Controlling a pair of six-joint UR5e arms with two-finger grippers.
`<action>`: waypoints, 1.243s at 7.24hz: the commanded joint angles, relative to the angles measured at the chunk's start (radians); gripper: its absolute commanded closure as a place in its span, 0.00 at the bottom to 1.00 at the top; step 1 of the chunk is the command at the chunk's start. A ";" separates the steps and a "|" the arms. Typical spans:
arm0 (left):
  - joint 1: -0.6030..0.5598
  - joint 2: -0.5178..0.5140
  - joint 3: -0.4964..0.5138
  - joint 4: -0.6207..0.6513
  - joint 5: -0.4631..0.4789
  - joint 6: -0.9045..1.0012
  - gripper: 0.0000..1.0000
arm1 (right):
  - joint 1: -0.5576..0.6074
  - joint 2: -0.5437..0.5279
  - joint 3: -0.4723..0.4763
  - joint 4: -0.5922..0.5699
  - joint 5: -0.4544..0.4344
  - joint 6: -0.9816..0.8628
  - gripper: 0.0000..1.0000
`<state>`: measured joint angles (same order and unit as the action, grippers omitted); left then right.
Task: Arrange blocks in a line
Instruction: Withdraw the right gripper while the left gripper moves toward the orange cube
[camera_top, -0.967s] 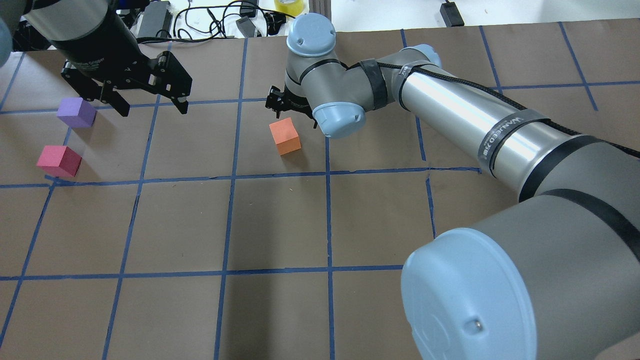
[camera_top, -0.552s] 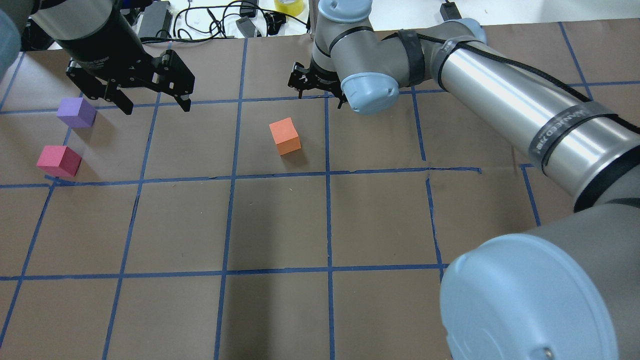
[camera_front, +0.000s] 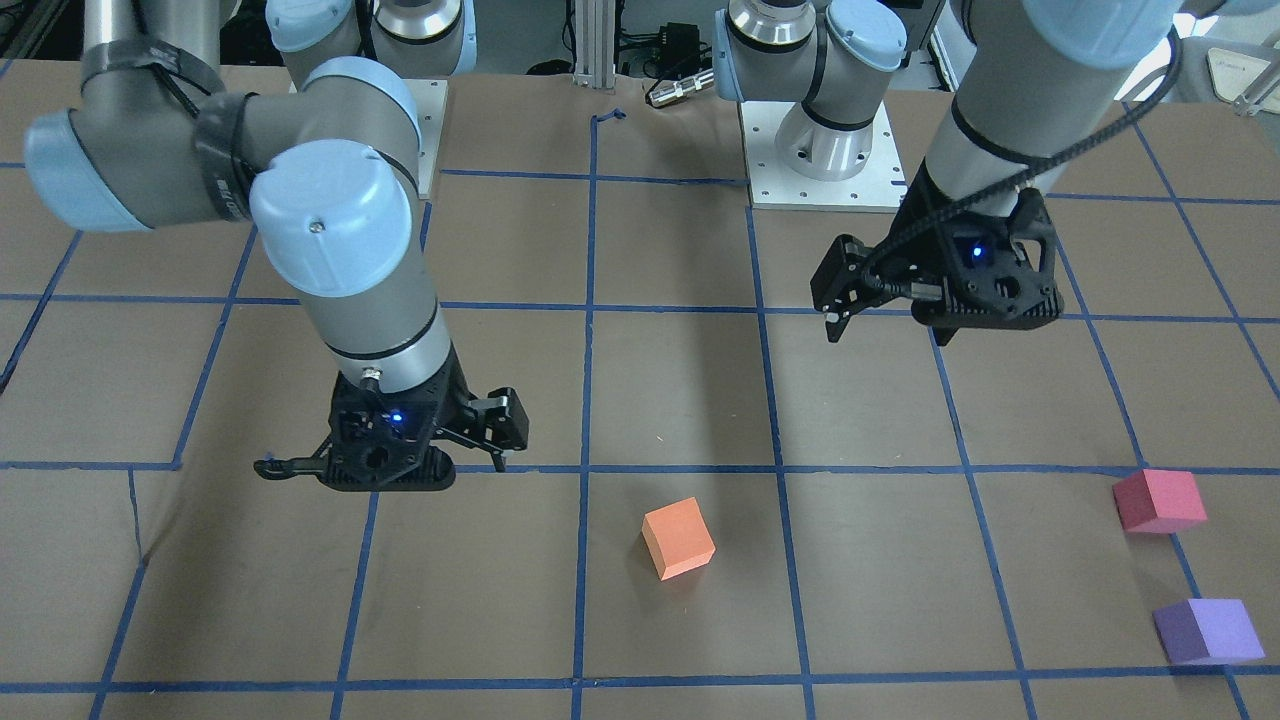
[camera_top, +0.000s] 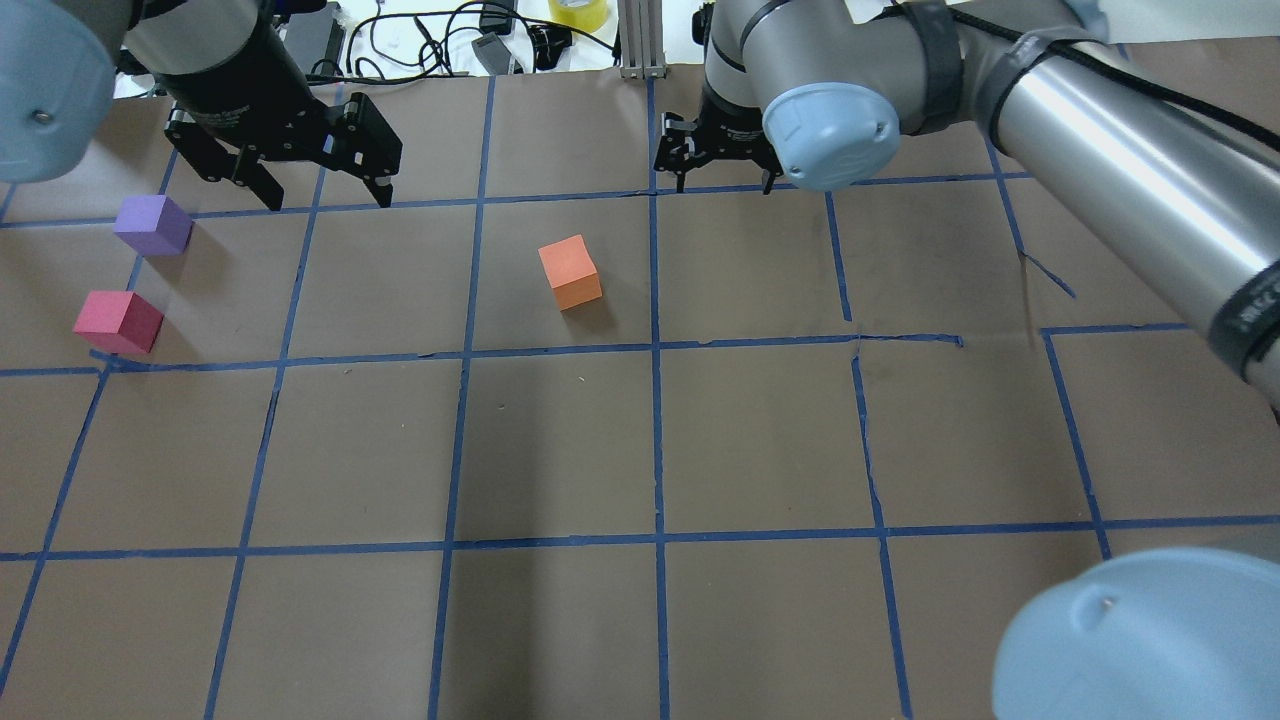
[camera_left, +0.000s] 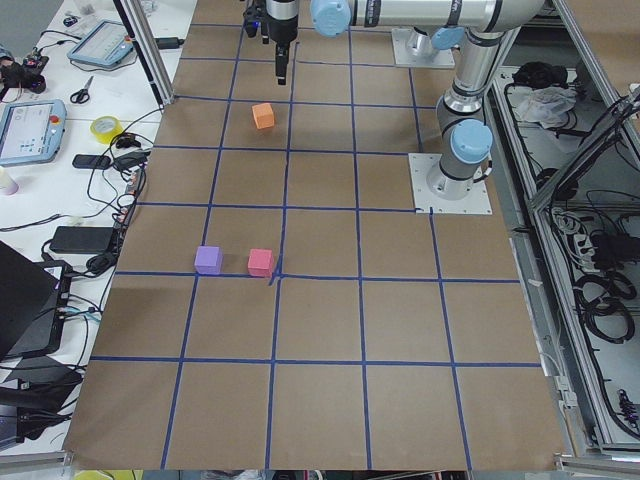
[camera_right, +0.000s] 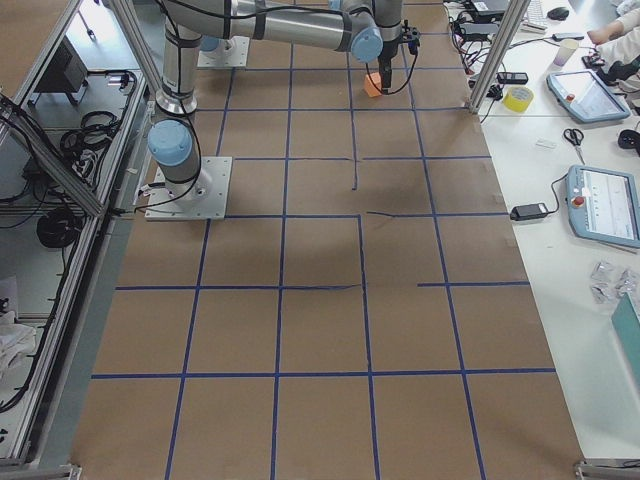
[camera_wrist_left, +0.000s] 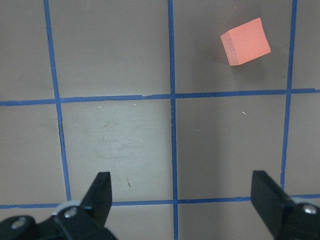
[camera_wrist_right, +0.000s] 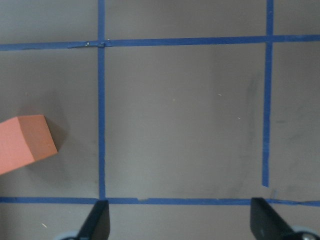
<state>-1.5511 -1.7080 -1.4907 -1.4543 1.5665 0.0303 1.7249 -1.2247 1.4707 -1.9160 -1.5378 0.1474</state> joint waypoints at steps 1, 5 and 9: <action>0.000 -0.132 0.010 0.105 -0.005 -0.021 0.00 | -0.098 -0.141 0.098 0.087 -0.004 -0.154 0.00; -0.046 -0.330 0.010 0.311 -0.069 -0.306 0.00 | -0.130 -0.334 0.157 0.244 -0.035 -0.166 0.00; -0.176 -0.462 0.055 0.374 -0.068 -0.561 0.00 | -0.134 -0.331 0.148 0.238 -0.074 -0.117 0.00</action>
<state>-1.6933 -2.1351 -1.4490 -1.0909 1.4982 -0.4823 1.5921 -1.5481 1.6195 -1.6794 -1.5873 0.0224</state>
